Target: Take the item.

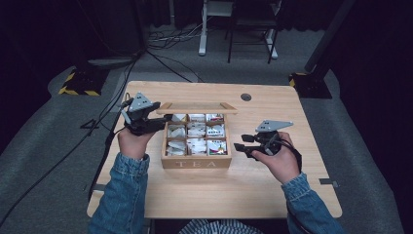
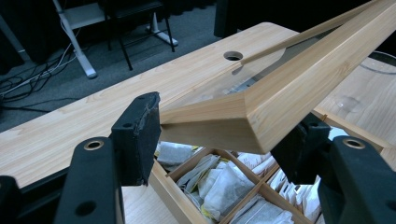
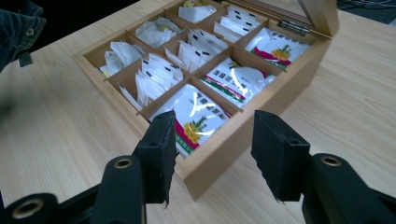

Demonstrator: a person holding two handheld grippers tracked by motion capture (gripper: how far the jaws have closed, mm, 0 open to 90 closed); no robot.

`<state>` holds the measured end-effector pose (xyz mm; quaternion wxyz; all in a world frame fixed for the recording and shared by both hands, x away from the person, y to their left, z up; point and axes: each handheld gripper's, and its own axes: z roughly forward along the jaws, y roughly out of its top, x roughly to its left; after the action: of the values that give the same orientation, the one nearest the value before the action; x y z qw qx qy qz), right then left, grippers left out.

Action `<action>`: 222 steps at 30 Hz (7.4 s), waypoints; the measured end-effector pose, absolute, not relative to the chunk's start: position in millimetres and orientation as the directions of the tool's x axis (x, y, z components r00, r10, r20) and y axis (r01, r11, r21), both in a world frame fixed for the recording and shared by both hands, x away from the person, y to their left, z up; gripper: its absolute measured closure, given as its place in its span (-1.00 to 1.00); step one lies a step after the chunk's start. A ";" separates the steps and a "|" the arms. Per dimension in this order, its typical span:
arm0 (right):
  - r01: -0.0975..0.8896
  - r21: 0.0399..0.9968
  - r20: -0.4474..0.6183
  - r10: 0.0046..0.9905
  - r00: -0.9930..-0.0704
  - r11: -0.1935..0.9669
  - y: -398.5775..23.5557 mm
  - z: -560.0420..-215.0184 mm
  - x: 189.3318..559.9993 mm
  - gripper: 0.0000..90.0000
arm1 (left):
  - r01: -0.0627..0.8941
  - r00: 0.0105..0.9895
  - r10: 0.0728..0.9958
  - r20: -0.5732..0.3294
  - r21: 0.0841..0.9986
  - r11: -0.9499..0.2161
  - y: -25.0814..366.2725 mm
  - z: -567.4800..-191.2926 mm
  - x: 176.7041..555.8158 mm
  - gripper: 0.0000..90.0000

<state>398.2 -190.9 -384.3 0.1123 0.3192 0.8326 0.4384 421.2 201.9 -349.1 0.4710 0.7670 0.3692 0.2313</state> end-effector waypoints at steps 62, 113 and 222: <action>0.302 0.771 0.049 0.421 -0.906 0.561 -24.3 -411.6 430.2 0.33 | 0.356 0.631 0.776 0.005 0.887 -0.295 202.5 -349.2 423.5 -0.16; 0.212 0.745 -0.062 0.381 -0.923 0.633 -1.2 -426.1 436.0 1.00 | 0.356 0.633 0.774 0.003 0.887 -0.295 202.9 -349.3 423.8 -0.16; 0.380 0.881 0.040 0.757 -0.652 0.281 -241.3 -357.5 419.6 1.00 | 0.365 0.638 0.770 -0.010 0.885 -0.291 203.7 -348.5 425.7 -0.18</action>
<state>419.6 -241.3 -357.5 0.1986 0.3665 0.7754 0.4744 425.7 203.7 -348.5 0.4693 0.7738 0.3666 0.2158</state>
